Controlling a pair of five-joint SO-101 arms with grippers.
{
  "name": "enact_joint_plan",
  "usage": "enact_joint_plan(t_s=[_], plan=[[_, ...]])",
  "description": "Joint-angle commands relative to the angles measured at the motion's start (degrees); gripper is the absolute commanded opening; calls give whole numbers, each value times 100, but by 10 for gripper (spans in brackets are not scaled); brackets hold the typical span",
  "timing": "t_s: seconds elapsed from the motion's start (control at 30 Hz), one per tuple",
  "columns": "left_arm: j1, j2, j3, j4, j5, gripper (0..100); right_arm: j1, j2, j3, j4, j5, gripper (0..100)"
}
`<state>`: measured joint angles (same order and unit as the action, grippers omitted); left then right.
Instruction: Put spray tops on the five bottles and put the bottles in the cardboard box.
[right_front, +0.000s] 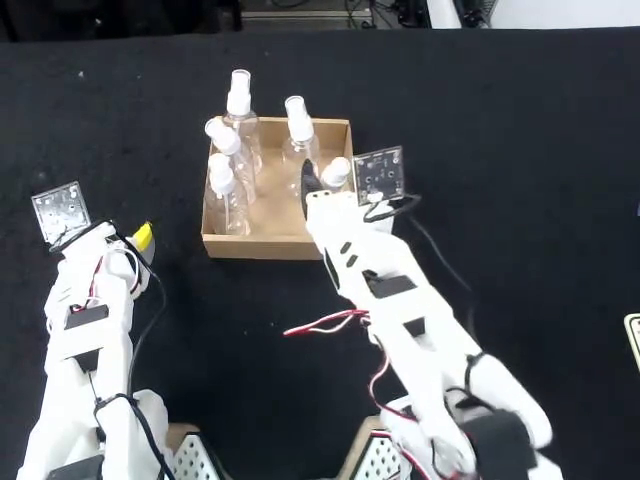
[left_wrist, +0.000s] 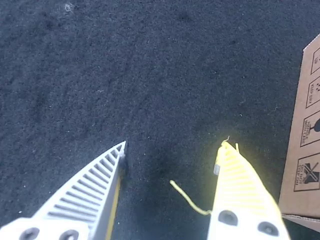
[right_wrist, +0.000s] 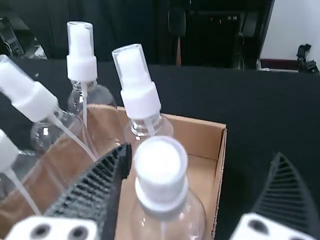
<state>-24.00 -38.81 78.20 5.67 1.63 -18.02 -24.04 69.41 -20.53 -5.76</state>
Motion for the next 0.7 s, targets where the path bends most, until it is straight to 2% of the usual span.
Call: enact_joint_plan(t_s=[0.0,0.23,0.67], plan=[[-22,-167,-75,-123,-44,263,-185,-725,-189,343,-44,372],[-22,-167,-66,-123,-44,263,-176,-1174,-444,598,-18,372],[-13,-167,-66,-123,-44,263,695,-1288,-2870,2936,-18,373]])
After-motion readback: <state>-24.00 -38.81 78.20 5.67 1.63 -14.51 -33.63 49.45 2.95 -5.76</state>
